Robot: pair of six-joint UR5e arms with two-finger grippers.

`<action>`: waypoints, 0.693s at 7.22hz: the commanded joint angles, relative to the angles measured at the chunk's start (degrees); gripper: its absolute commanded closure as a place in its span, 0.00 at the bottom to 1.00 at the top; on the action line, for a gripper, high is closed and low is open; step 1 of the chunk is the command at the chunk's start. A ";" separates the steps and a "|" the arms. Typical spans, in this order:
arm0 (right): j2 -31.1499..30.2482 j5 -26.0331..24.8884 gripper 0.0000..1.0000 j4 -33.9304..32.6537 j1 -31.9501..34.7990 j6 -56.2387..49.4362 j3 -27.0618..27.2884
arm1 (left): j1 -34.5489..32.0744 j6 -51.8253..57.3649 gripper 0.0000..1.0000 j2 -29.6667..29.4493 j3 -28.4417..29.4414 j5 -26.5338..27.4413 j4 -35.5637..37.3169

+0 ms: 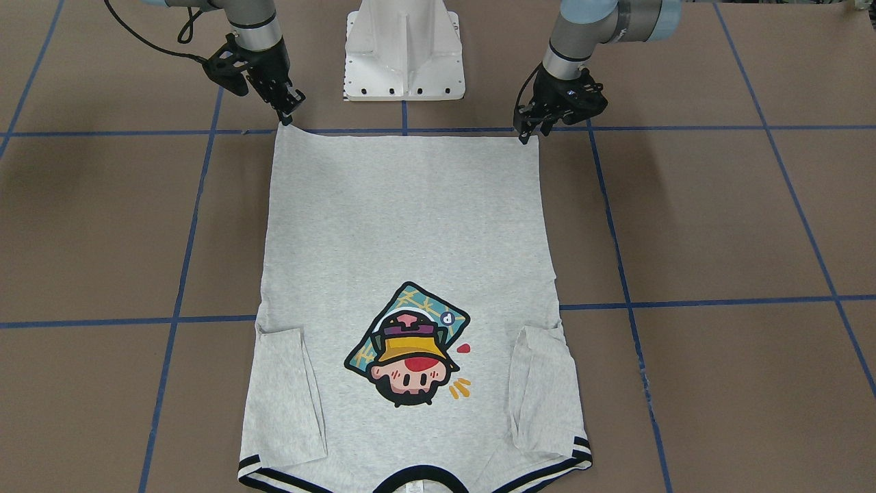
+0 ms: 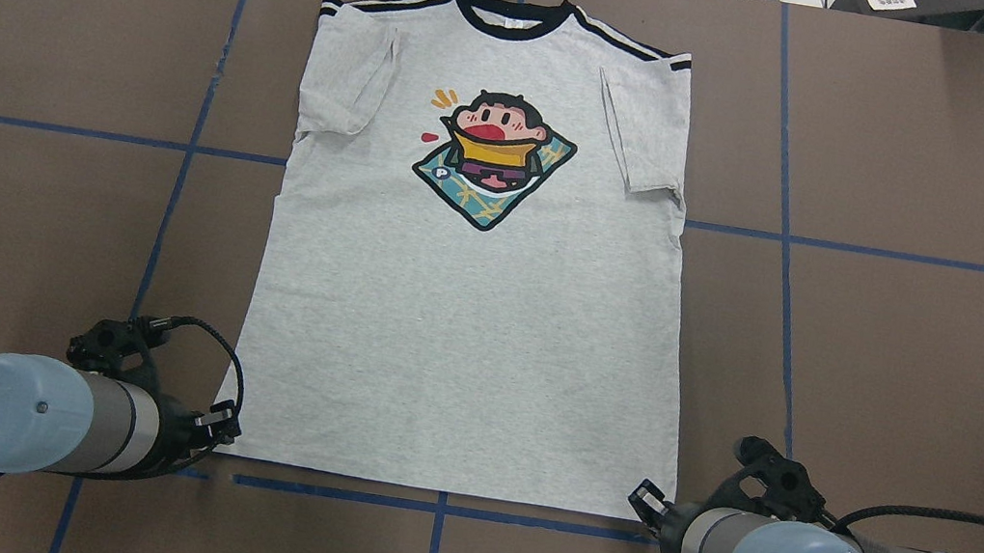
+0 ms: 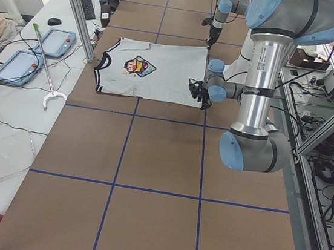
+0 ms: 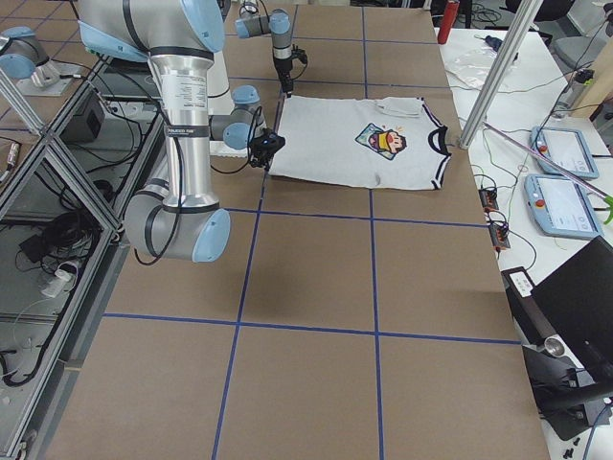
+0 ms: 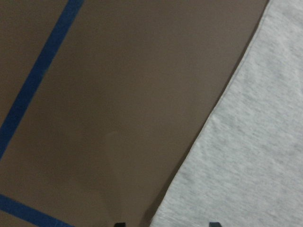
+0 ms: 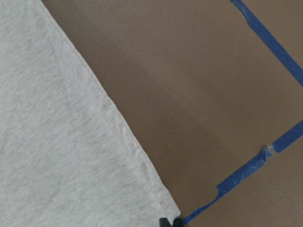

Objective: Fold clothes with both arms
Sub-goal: 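Grasp both hem corners nearest the robot with both grippers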

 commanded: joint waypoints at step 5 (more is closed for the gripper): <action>0.09 0.00 1.00 0.00 0.03 0.01 0.03 | 0.00 0.26 1.00 0.06 0.28 -0.09 0.09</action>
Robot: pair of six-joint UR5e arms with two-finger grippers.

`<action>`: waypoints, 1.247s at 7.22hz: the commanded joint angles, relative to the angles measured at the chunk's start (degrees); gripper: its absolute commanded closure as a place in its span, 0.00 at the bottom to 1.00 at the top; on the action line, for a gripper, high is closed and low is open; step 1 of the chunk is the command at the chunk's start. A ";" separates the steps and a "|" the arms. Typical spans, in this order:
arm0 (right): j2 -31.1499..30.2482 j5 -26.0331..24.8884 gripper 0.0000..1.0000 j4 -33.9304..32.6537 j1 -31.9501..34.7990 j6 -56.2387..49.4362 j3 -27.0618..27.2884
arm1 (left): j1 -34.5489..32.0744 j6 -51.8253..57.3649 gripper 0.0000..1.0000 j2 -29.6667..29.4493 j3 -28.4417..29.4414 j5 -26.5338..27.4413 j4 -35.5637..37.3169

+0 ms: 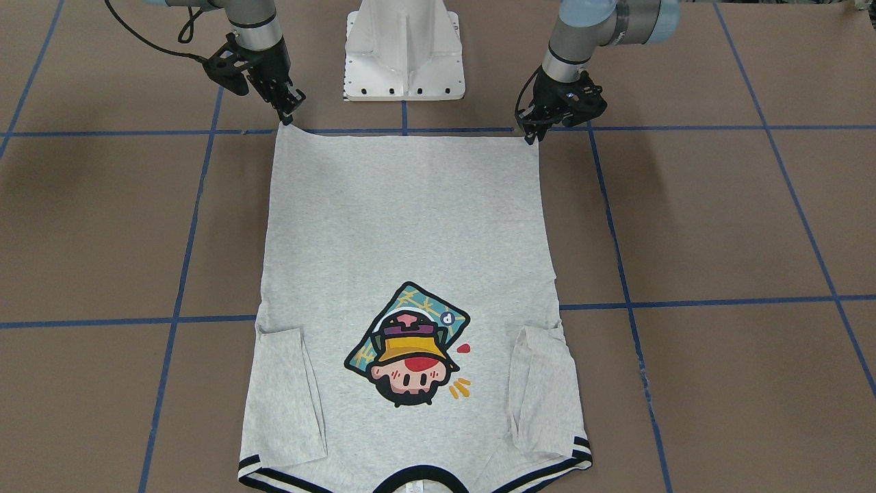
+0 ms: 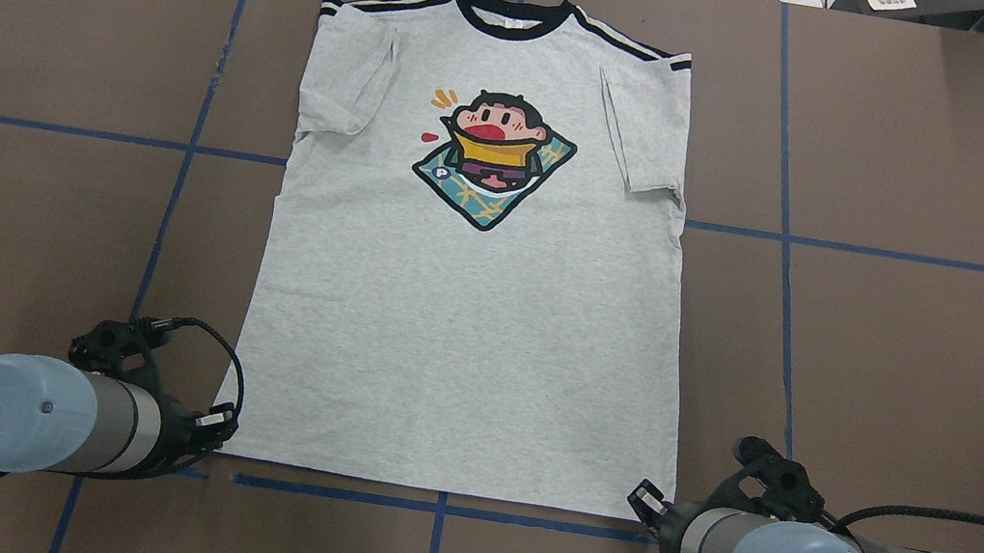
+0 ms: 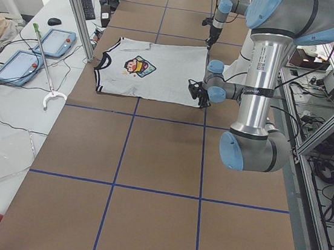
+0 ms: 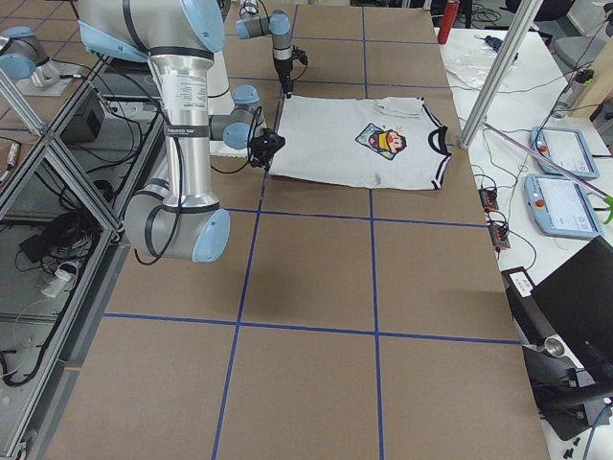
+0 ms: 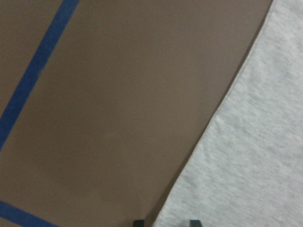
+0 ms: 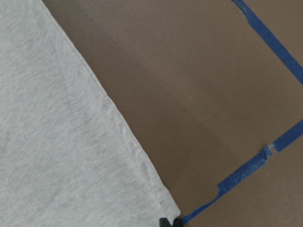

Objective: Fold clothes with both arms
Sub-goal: 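Grasp both hem corners nearest the robot with both grippers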

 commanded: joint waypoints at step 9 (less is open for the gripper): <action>-4.74 1.32 1.00 -1.92 -5.83 2.20 10.79 | 8.97 -4.85 1.00 0.33 -21.62 -0.27 8.59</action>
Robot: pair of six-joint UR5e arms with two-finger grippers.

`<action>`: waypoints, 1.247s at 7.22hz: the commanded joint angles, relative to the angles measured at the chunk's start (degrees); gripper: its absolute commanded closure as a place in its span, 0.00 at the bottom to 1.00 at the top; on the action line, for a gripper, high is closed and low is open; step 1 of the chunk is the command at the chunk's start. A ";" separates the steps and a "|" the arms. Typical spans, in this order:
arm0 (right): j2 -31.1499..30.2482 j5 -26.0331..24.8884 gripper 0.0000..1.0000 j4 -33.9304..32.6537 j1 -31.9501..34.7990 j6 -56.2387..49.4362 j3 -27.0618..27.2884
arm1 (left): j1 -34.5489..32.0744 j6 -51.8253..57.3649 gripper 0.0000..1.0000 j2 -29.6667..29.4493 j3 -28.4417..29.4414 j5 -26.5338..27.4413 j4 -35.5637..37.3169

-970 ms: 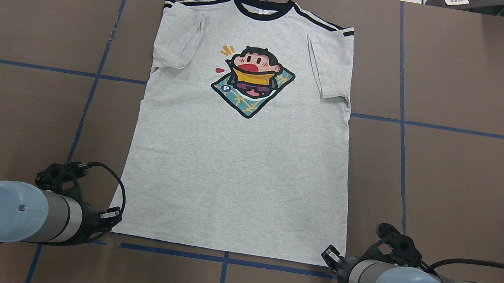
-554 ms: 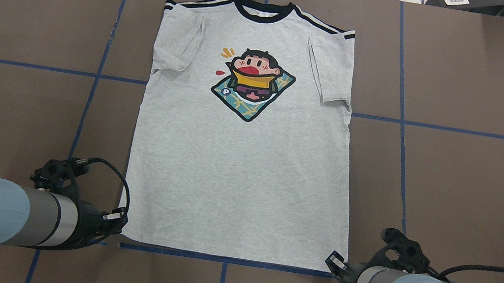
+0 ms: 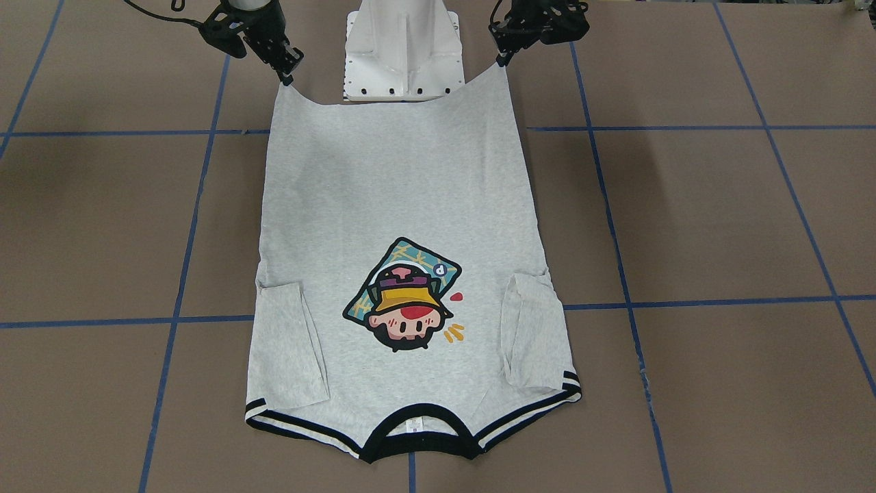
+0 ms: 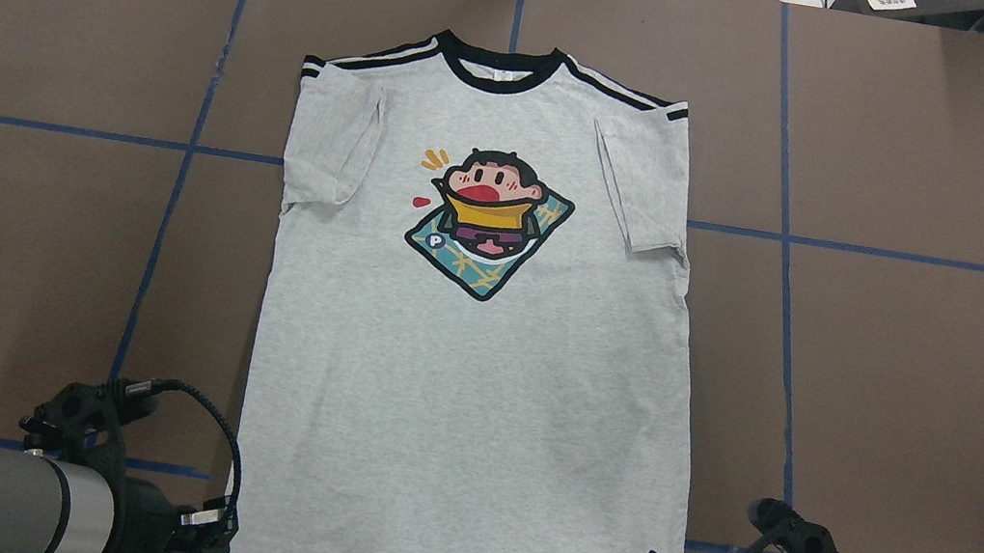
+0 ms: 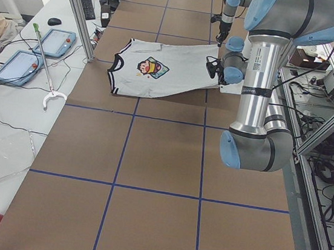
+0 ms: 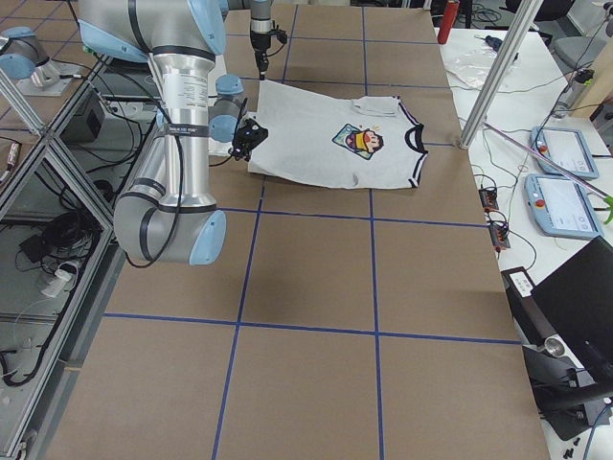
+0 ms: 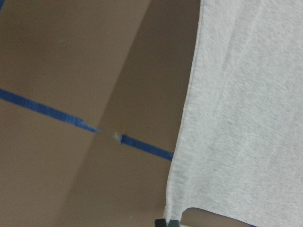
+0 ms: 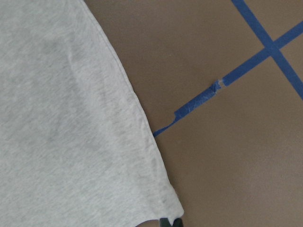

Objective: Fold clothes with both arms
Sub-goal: 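Lift the hem with both grippers and fold it toward the collar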

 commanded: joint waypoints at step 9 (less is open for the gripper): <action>22.77 0.23 1.00 -8.18 35.23 -28.47 -22.27 | -31.96 33.51 1.00 -18.80 26.16 -0.34 -1.45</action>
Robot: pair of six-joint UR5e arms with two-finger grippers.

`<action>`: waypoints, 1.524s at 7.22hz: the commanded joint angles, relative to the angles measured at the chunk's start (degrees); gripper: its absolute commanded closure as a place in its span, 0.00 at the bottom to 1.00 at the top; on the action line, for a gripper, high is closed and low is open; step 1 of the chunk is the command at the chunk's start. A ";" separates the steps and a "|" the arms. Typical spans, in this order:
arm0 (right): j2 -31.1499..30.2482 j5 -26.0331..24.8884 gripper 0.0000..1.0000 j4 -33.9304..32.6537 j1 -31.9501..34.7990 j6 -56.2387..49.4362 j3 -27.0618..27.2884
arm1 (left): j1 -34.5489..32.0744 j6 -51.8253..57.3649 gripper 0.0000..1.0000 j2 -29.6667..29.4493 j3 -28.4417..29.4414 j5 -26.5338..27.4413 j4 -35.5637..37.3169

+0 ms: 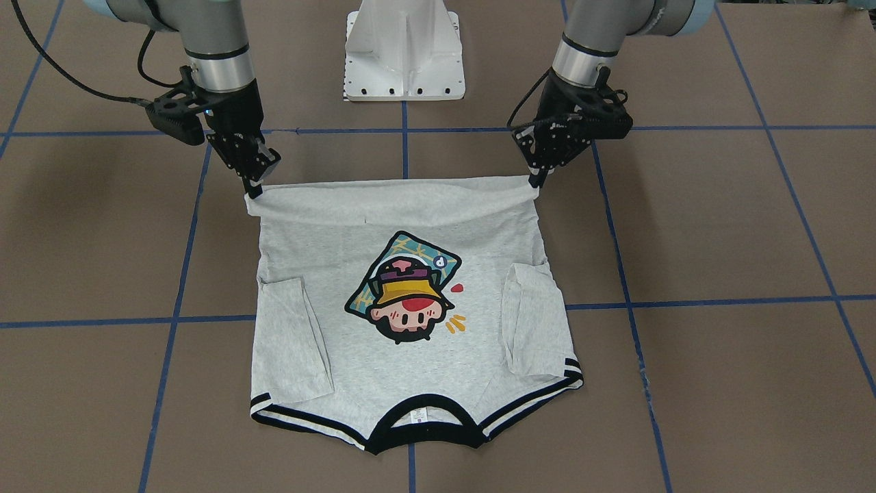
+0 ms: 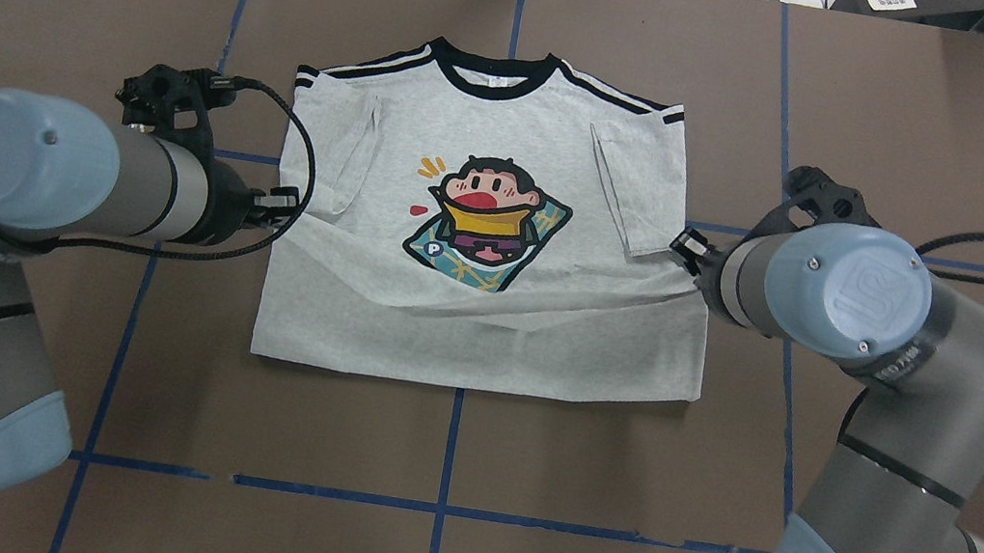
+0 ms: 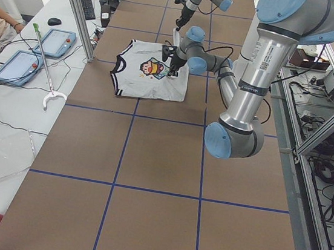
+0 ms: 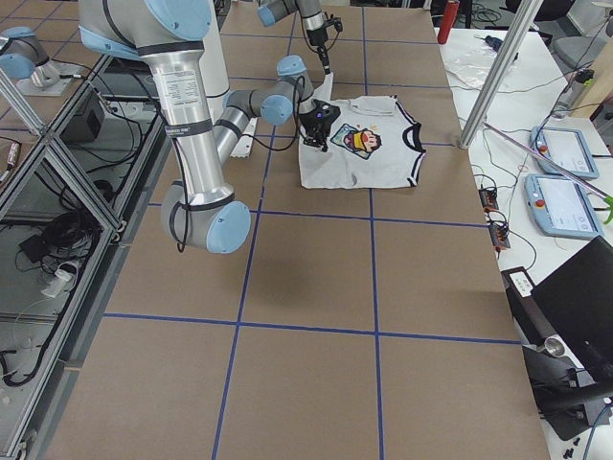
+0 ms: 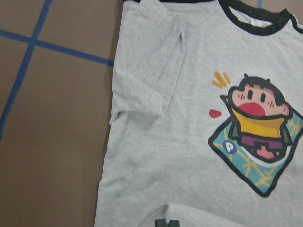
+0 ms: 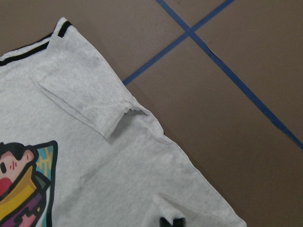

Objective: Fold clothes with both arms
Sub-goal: 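Lift the hem with both grippers and fold it toward the collar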

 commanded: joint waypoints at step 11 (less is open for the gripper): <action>20.38 0.51 1.00 17.58 11.24 -10.25 -43.36 | -9.58 6.90 0.91 -10.69 37.30 3.57 -29.21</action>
